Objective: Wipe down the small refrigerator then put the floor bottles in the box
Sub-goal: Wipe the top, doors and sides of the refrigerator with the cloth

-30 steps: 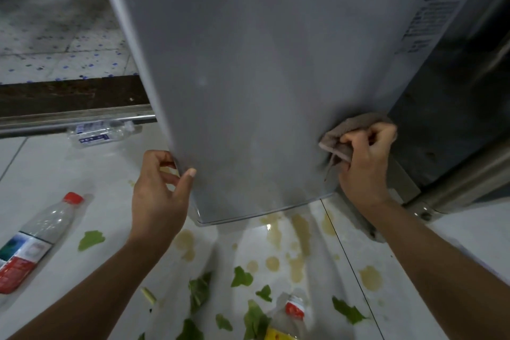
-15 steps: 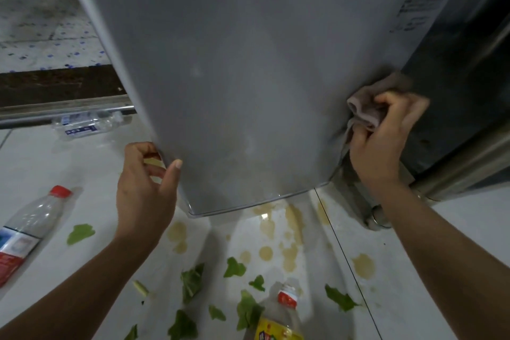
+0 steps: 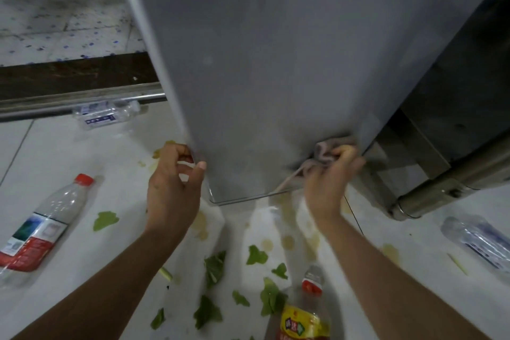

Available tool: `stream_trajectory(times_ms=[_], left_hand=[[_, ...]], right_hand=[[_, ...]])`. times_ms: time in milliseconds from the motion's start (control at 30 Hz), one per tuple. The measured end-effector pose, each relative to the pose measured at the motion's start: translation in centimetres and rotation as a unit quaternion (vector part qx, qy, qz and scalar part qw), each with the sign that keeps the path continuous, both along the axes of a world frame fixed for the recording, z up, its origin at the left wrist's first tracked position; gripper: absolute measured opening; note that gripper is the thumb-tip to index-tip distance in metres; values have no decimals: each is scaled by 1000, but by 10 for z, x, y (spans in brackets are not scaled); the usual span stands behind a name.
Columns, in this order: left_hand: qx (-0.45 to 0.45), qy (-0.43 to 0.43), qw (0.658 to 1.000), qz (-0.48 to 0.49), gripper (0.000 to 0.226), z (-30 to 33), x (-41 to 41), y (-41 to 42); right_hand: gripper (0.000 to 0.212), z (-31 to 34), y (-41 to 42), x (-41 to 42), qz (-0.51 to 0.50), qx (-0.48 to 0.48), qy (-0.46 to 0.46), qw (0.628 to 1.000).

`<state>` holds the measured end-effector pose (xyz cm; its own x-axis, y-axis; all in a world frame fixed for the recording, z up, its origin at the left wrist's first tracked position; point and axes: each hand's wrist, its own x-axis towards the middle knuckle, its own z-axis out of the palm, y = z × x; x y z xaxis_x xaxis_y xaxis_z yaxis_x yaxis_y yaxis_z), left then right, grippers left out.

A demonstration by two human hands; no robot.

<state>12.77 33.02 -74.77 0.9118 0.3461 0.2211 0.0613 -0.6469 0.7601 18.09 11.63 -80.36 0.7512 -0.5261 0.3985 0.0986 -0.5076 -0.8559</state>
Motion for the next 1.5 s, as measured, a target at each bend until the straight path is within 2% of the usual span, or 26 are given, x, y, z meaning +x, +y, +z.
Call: stream_trajectory(times_ms=[133,267,367,433,533,633,733,867,1033,1100,1167,1233,1400,1500], left_hand=[[3,12,1000,-18,9,2,1,6],[-12,31,999,-34,10,6,2,12],[-27,40,998,-46,9,8,3,15],[-40,43,997,-45,7,8,3,15],[-49,34,997,-40,4,7,3,15],[-43,31,998,-44,6,5,3,15],[-58,31,996,-56,5,4,4,18],[-100,47,990,-89,16,4,5,26],[-93,37,985,-142,21,6,4,36],[-82,27,986,-145,21,5,2,43],[-100,22,985,-137,25,3,1,50],[-111,24,985,-130,28,1,1,55],[-103,28,985,-134,23,-4,-2,58],[-96,27,987,-124,21,-7,-5,63]], right_hand=[[40,-13,77,-36,76,-30,19,996],[42,-18,70,-38,129,-54,22,990],[39,-15,40,-21,91,-35,10,995],[38,-13,8,-4,9,-13,45,999],[52,-4,-33,13,-59,-1,86,995],[51,5,-20,15,-86,-4,78,993],[33,9,38,-2,-48,22,12,999],[30,-4,113,-42,44,-37,5,998],[36,-2,105,-48,146,-59,28,987],[36,4,78,-38,100,-61,20,993],[37,13,59,-23,13,-13,22,1000],[41,20,63,-17,-31,22,35,999],[36,16,135,-45,29,6,14,999],[36,12,164,-53,52,33,28,998]])
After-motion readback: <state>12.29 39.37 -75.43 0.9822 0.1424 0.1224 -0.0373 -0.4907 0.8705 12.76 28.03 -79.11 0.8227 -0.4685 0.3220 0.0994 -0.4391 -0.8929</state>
